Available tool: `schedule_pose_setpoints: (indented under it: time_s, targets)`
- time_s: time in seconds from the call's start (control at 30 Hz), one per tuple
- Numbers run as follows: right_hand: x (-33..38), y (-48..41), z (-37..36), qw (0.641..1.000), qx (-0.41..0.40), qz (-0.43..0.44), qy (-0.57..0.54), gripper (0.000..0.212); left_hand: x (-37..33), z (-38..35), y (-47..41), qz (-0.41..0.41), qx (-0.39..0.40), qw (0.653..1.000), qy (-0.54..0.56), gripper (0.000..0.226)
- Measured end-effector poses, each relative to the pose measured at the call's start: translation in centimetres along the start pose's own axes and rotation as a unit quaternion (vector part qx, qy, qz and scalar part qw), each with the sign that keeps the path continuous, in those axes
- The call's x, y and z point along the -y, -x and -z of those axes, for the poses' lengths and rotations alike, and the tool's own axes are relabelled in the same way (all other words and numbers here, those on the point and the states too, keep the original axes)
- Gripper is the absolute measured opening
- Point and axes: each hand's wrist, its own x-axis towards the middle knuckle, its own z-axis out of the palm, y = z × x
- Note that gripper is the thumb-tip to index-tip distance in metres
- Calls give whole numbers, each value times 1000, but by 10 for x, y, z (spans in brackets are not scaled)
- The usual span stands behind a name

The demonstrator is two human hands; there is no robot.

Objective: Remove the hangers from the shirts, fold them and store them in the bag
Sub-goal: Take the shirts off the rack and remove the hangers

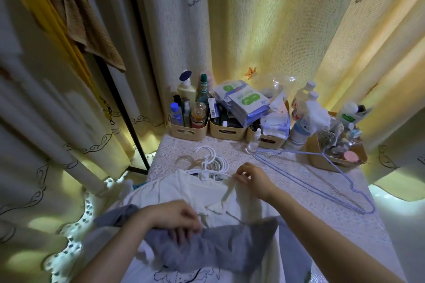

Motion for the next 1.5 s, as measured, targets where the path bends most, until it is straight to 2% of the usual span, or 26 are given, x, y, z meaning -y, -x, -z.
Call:
schedule_pose_setpoints:
  time_s: [0.03,0.1,0.13,0.2,0.27,0.33,0.4,0.5,0.63,0.7,0.9,1.0,1.1,1.23,1.3,1.37,1.43,1.5]
  targets:
    - [2,2,2,1000,-4,1,3,20,2,4,-3,-25,-107,993,50,10]
    - [5,5,5,1000,-7,1,2,16,3,14,-12,-69,-308,945,78,14]
    - [6,7,6,1000,-1,-3,0,15,3,19,-17,-91,-377,920,61,19]
    - [8,12,7,999,25,-26,-5,19,4,27,-26,-105,-444,889,-27,23]
    - [11,17,8,998,50,-44,-11,22,1,30,-32,-79,-439,885,-135,30]
    - [14,21,11,997,60,-45,-18,22,-7,28,-35,-53,-416,892,-170,38]
    - [16,26,15,995,53,-54,-59,22,-17,22,-37,-52,-415,893,-165,39]
    - [15,35,20,990,31,-82,-111,19,-33,15,-37,-55,-461,869,-173,41]
    - [13,46,17,994,47,-94,-17,20,-49,13,-31,-68,-499,847,-171,38]
    - [10,51,16,993,44,-112,-10,22,-48,17,-26,-70,-509,838,-184,29]
    - [3,59,19,983,42,-175,23,25,-35,27,-11,-48,-542,807,-229,33]
    - [0,61,27,978,56,-199,32,17,-30,30,-4,-16,-547,809,-213,27]
    - [-2,69,30,966,91,-236,-54,10,-21,32,1,-26,-550,820,-157,20]
    - [-1,79,37,960,152,-183,-146,19,-20,35,6,-123,-500,857,-27,18]
    - [-1,77,56,961,133,-155,-187,32,-26,36,6,-146,-480,865,-11,15]
    - [6,71,76,982,97,-94,-134,40,-40,33,2,-165,-452,877,-8,17]
    - [28,62,81,990,88,-23,-109,39,-59,24,-7,-183,-413,892,-23,32]
    - [52,53,72,994,73,31,-81,35,-83,12,-21,-194,-390,899,-37,29]
